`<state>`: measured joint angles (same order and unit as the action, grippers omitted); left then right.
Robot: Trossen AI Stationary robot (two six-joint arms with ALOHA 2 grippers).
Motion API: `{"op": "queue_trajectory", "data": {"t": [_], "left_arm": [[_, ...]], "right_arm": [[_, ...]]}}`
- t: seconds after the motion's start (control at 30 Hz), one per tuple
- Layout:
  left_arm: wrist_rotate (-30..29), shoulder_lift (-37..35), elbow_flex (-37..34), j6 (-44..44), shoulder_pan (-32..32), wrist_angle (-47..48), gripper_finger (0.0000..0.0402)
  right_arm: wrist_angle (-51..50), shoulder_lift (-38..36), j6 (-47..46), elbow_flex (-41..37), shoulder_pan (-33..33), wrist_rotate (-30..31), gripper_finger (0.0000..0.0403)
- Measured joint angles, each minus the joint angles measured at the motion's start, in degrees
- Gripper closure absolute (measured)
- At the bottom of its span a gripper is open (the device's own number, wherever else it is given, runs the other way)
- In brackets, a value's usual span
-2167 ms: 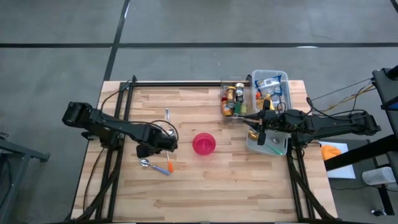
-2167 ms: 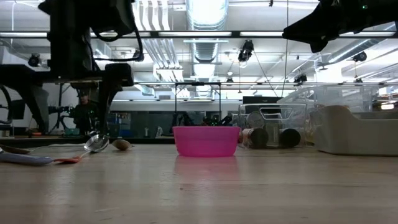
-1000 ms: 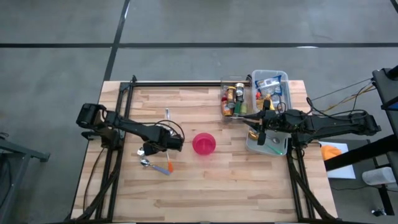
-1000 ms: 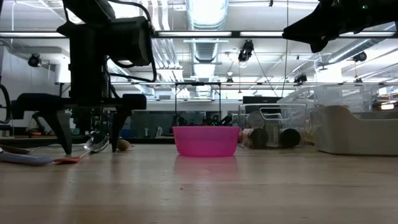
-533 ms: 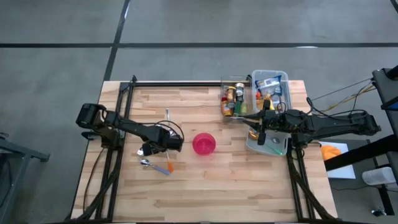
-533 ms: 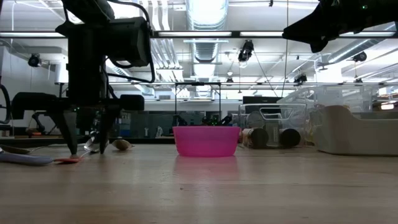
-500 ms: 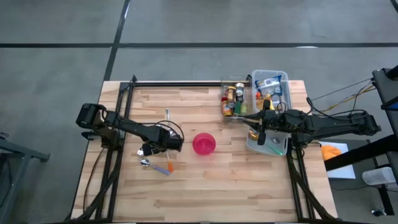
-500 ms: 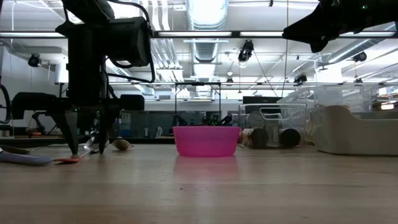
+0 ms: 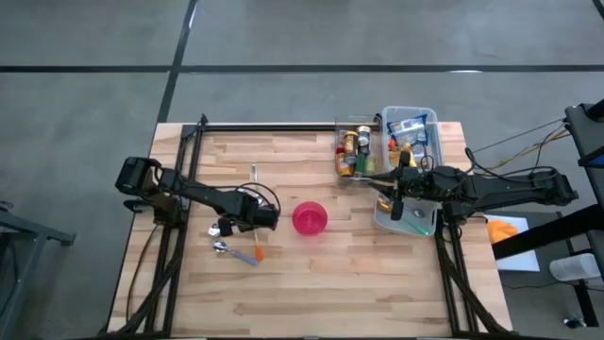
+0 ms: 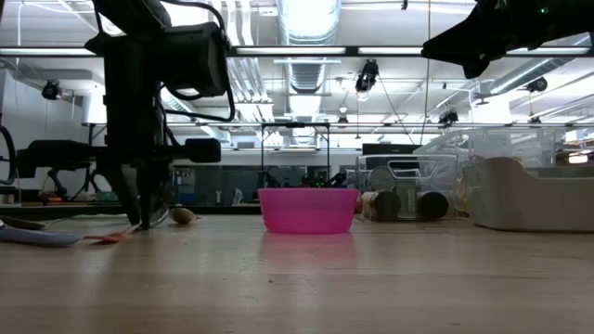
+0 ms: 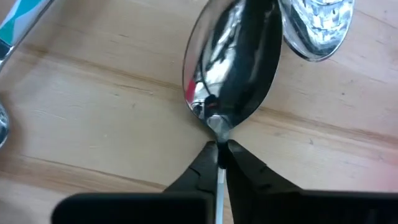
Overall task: Pick & Place Food Item
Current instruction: Put the orange spoon into the gray bin
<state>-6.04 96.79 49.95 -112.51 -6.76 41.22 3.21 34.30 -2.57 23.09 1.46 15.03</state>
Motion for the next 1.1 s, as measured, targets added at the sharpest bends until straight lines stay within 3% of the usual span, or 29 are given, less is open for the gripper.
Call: {"op": "queue_trajectory", "data": {"t": [0.73, 0.93, 1.1], "left_arm": [[-1.0, -4.9, -0.1, 1.9, 0.0, -0.1, 0.0400], [-9.0, -10.6, -0.1, 7.6, -0.4, -1.8, 0.0400], [-19.6, -14.5, -0.1, 21.3, -0.9, -9.2, 0.0400]], "right_arm": [[0.0, 0.0, 0.0, 0.0, 0.0, 0.0, 0.0316], [0.0, 0.0, 0.0, 0.0, 0.0, 0.0, 0.0316], [0.0, 0.0, 0.0, 0.0, 0.0, 0.0, 0.0316]]}}
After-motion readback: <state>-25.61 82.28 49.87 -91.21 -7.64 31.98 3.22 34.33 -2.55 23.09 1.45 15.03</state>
